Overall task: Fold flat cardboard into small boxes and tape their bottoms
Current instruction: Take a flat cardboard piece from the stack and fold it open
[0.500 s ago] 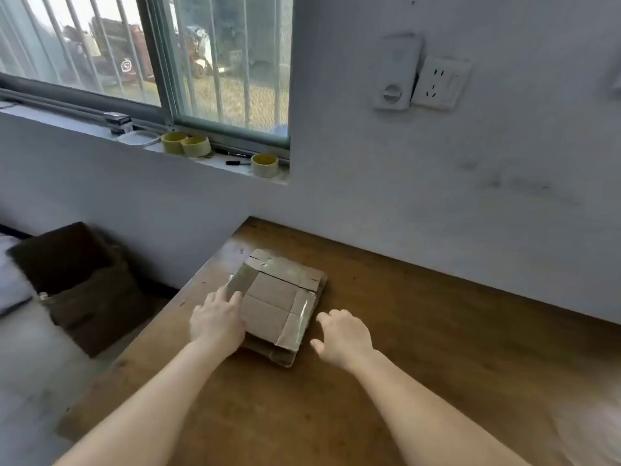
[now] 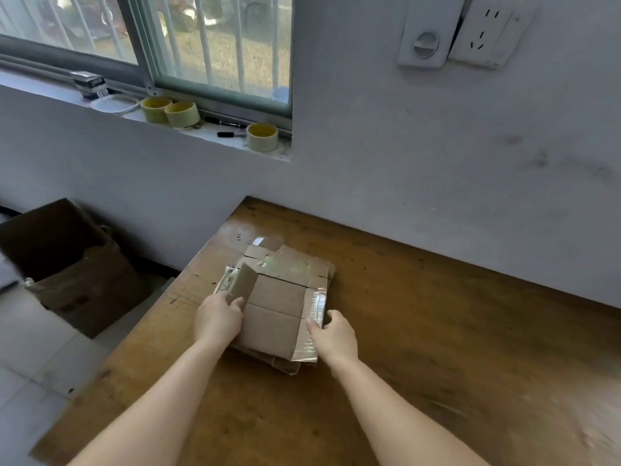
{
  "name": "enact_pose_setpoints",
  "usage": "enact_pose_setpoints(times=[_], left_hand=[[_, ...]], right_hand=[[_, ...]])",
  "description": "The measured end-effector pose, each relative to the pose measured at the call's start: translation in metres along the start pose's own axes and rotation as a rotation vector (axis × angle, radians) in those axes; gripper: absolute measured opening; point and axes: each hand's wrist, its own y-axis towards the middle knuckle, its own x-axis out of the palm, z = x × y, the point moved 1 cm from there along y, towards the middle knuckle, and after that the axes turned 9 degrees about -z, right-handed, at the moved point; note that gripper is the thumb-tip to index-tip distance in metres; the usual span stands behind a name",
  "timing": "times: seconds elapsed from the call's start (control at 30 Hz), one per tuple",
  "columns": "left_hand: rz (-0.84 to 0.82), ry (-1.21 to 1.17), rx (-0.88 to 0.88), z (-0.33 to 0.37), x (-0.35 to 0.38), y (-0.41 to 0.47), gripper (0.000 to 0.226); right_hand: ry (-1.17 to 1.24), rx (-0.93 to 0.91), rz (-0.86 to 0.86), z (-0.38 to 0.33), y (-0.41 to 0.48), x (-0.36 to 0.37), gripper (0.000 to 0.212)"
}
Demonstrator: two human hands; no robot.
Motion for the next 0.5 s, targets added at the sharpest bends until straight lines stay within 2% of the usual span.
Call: enact_pose_setpoints(times=[0.07,0.17,0.27,0.37,0.47,0.5], left_hand=[[-0.012,-0.163,0.024,0.006,0.007,-0.008,0.022],[-0.053,-0.369,0.063,0.015,0.024,-0.034,0.024],[-0.103,-0.483,0.100,0.031,0.043,-0.067,0.019],[-0.129,-0.551,0.145,0.055,0.060,-0.104,0.015],[-0.147,-0.613,0.152,0.079,0.086,-0.138,0.007],[-0.155,-0.612,0.156,0.088,0.097,-0.150,0.015]], right_hand=[[0.082,-0.017,0.054,0.005,-0.003,-0.005,0.023],[0.141,-0.007,0.179,0.020,-0.018,-0.023,0.035],[0.158,0.013,0.335,0.045,-0.037,-0.048,0.037],[0.256,0.007,0.328,0.072,-0.056,-0.080,0.038],[0.356,-0.052,0.352,0.104,-0.082,-0.119,0.023],[0.399,-0.063,0.369,0.116,-0.092,-0.132,0.013]])
